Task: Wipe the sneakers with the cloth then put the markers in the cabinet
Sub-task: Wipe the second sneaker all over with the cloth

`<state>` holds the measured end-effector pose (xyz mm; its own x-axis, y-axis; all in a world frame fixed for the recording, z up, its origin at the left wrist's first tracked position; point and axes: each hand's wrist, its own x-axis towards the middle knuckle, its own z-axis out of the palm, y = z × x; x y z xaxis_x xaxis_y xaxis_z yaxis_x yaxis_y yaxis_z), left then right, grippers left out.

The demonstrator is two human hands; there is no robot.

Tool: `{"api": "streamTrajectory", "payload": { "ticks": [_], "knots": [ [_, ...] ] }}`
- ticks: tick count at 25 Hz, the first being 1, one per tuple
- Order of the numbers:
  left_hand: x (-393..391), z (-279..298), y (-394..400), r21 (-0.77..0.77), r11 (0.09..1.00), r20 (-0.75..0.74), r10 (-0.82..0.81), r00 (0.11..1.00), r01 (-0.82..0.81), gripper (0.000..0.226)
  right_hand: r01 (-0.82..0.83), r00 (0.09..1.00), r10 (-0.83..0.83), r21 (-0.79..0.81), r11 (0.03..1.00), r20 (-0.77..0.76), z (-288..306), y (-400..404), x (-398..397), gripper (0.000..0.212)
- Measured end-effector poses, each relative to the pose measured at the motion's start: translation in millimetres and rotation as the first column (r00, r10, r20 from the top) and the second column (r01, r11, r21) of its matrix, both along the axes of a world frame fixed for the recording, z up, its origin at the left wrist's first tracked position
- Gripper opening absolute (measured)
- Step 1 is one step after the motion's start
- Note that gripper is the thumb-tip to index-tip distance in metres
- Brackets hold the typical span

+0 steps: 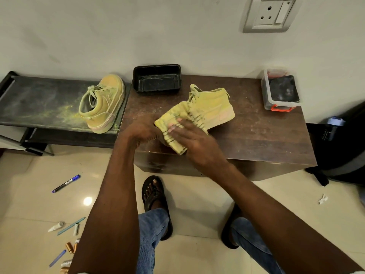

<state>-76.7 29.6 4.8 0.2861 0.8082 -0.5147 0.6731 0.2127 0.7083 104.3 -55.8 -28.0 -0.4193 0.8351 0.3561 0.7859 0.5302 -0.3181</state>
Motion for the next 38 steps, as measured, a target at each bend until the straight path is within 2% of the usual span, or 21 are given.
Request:
{"api": "streamTrajectory", "payload": {
  "ticks": [2,3,5,7,9,11,13,14,15,16,18,19,20,21,23,24,25,28,32,36,38],
  "knots": [
    [0,0,-2,-0.012,1.000,-0.040,-0.014,0.999,0.014,0.090,0.281,0.951,-0.287,-0.067,0.957,-0.110,1,16,31,0.068],
    [1,1,-3,-0.014,1.000,-0.050,-0.020,0.999,0.019,0.095,0.451,0.862,-0.468,-0.128,0.883,-0.193,5,19,44,0.069],
    [2,1,-2,-0.017,1.000,-0.044,-0.023,0.999,0.022,0.093,0.567,0.775,-0.596,-0.184,0.803,-0.209,12,16,38,0.069],
    [2,2,-1,-0.005,1.000,-0.038,-0.022,0.999,0.022,0.078,0.335,0.928,-0.353,-0.154,0.930,-0.115,19,5,1,0.064],
    [1,2,-1,0.006,1.000,-0.011,-0.015,1.000,0.015,0.062,0.075,0.997,-0.074,-0.062,0.995,0.030,17,-1,-12,0.062],
    [2,0,-2,-0.008,1.000,-0.028,-0.028,0.999,0.028,0.080,0.172,0.985,-0.172,-0.007,0.985,0.010,12,12,13,0.061],
    [4,0,-3,-0.015,0.999,-0.054,-0.036,0.998,0.035,0.096,0.514,0.841,-0.514,-0.049,0.857,-0.167,7,21,45,0.061],
    [3,0,-2,-0.016,0.999,-0.049,-0.032,0.998,0.031,0.098,0.617,0.742,-0.624,-0.115,0.779,-0.245,5,21,49,0.064],
    [4,1,-1,-0.022,0.999,-0.040,-0.032,0.999,0.031,0.099,0.623,0.714,-0.642,-0.164,0.765,-0.281,4,19,43,0.069],
    [4,0,0,-0.026,0.999,-0.038,-0.033,0.999,0.032,0.097,0.544,0.780,-0.567,-0.161,0.824,-0.265,7,15,30,0.071],
    [5,1,0,-0.025,0.999,-0.035,-0.031,0.999,0.030,0.093,0.218,0.971,-0.223,-0.059,0.974,-0.088,0,-1,10,0.066],
    [5,2,0,-0.023,0.999,-0.038,-0.032,0.999,0.031,0.092,0.106,0.994,-0.106,0.000,0.994,-0.007,-3,-2,15,0.064],
    [5,1,0,-0.021,0.999,-0.045,-0.035,0.998,0.034,0.093,0.109,0.994,-0.109,0.028,0.994,0.001,-4,3,28,0.065],
    [5,2,0,-0.027,0.999,-0.049,-0.042,0.998,0.041,0.093,0.235,0.970,-0.234,0.011,0.972,-0.071,-6,8,43,0.069],
    [5,1,0,-0.033,0.998,-0.056,-0.053,0.997,0.051,0.094,0.543,0.768,-0.561,-0.153,0.826,-0.307,-5,12,68,0.075],
    [4,1,1,-0.035,0.998,-0.060,-0.059,0.996,0.057,0.095,0.588,0.702,-0.616,-0.196,0.784,-0.358,-3,12,68,0.075],
    [5,1,0,-0.036,0.998,-0.062,-0.061,0.996,0.059,0.096,0.566,0.725,-0.594,-0.189,0.802,-0.348,0,10,60,0.074],
    [7,3,0,-0.025,1.000,-0.033,-0.015,0.999,0.015,0.096,0.295,0.935,-0.302,-0.062,0.953,-0.185,1,1,33,0.068],
    [22,11,-4,0.102,0.995,-0.039,0.021,0.999,-0.017,0.106,0.325,0.926,-0.332,-0.067,0.943,-0.182,0,9,32,0.066],
    [62,10,-15,0.382,0.910,-0.200,-0.090,0.976,0.162,0.077,0.322,0.942,-0.322,-0.022,0.947,-0.093,4,11,27,0.066],
    [66,9,-15,0.391,0.908,-0.234,-0.057,0.971,0.147,0.074,0.424,0.898,-0.427,-0.046,0.904,-0.111,3,17,48,0.066]
  ]
}}
